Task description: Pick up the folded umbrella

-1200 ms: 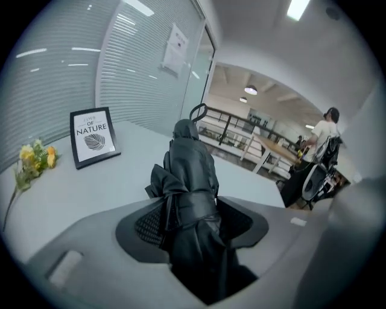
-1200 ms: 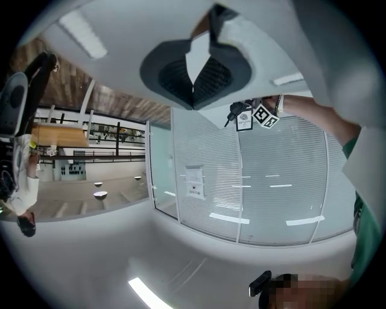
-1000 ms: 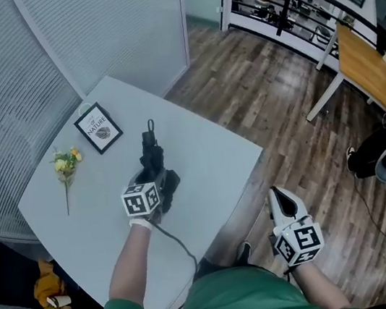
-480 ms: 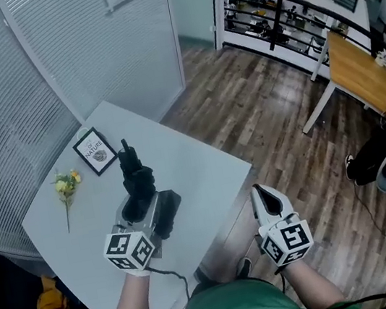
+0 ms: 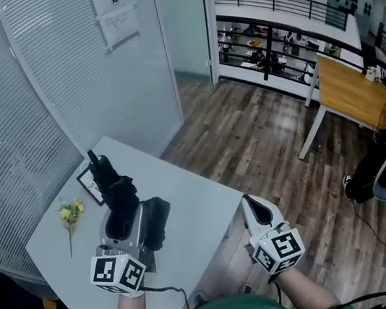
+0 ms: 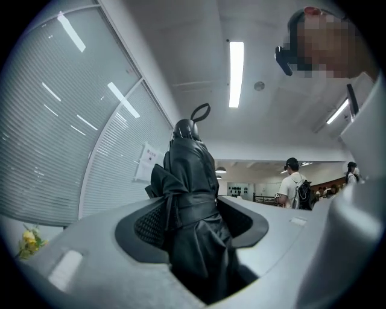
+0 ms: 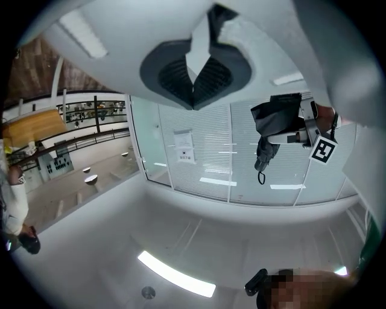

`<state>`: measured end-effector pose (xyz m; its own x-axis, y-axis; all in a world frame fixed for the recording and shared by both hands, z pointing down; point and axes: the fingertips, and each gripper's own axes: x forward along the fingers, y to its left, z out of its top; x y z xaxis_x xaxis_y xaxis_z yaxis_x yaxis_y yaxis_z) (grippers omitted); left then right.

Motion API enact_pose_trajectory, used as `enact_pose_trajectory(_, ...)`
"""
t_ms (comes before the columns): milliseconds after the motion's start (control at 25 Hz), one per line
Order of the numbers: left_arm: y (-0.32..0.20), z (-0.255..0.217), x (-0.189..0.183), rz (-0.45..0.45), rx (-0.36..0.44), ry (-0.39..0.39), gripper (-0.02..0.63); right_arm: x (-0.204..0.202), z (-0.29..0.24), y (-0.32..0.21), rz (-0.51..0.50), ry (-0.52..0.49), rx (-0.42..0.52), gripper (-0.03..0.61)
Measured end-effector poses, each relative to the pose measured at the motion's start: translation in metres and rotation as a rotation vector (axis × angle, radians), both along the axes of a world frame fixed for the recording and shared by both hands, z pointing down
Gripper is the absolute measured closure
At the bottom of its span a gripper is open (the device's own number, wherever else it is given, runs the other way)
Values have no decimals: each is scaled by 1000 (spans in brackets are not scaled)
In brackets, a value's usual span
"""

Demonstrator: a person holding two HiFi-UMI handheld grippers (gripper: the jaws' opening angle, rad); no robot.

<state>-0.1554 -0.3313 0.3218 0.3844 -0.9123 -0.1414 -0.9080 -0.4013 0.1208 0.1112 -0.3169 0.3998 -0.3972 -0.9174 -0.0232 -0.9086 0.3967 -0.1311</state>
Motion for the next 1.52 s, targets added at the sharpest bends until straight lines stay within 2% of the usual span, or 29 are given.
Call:
enact_pose_trajectory(360, 12, 1, 11, 26, 12, 68, 356, 12, -31, 3, 16, -8, 76, 575)
enact_pose_trajectory(560, 15, 7, 16, 44, -8, 94, 357, 11, -30, 7, 27, 54, 107, 575)
enact_pose_trajectory(1040, 17, 31, 22, 76, -79, 143, 356, 6, -6, 8, 8, 74, 64, 575)
enact_pose_trajectory(1520, 17, 39, 21, 88, -121, 147, 356, -3, -4, 4, -17, 70, 51, 575)
